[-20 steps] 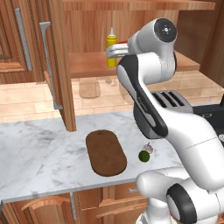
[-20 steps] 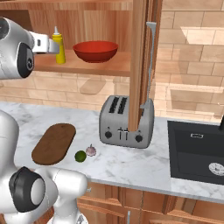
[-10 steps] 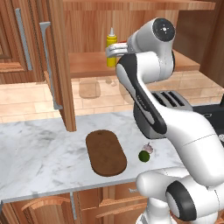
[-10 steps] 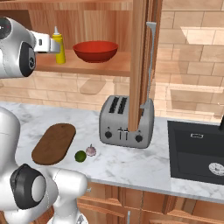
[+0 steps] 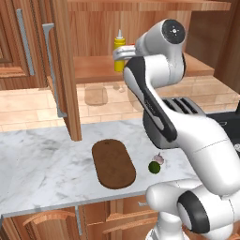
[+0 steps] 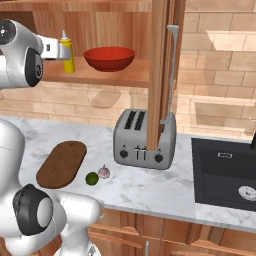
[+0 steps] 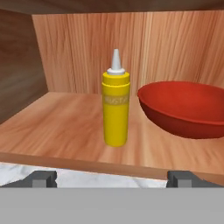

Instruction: Open the cabinet. Place the bowl and condiment on the counter. Then place the lime and garlic on the cutting board.

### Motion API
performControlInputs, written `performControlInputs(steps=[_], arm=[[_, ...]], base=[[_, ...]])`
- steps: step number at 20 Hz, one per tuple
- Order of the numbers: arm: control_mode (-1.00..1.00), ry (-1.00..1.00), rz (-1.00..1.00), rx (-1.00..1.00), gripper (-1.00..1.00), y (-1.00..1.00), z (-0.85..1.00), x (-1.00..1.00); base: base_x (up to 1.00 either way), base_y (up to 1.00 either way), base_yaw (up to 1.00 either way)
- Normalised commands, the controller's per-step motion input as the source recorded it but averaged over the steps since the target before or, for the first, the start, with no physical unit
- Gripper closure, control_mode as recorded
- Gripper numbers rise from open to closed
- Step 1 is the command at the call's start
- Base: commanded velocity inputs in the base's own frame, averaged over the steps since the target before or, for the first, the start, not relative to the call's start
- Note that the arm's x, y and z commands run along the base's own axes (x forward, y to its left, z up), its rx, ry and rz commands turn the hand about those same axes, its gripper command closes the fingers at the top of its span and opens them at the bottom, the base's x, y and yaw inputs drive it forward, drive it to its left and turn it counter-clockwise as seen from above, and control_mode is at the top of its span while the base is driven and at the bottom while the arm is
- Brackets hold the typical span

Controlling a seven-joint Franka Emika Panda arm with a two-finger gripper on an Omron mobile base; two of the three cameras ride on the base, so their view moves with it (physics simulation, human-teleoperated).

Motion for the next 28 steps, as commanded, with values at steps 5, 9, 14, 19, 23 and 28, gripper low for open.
performControlInputs(steps=[5,9,14,19,23,28], arm=[[-1.00,0.00,0.00,0.00,-1.00,0.00,0.00,0.27],[-1.00,0.00,0.00,0.00,-1.00,0.00,0.00,0.21],[-1.00,0.00,0.00,-0.01,-1.00,0.00,-0.03,0.17],[-1.00,0.00,0.00,-0.02,-1.00,0.03,-0.02,0.09],[-1.00,0.00,-0.01,-0.04,-1.00,0.11,-0.03,0.08],[-1.00,0.00,-0.01,-0.02,-1.00,0.04,0.00,0.09]], base=[[0.00,0.00,0.00],[0.00,0.00,0.00],[0.00,0.00,0.00],[0.00,0.00,0.00],[0.00,0.00,0.00],[0.00,0.00,0.00]])
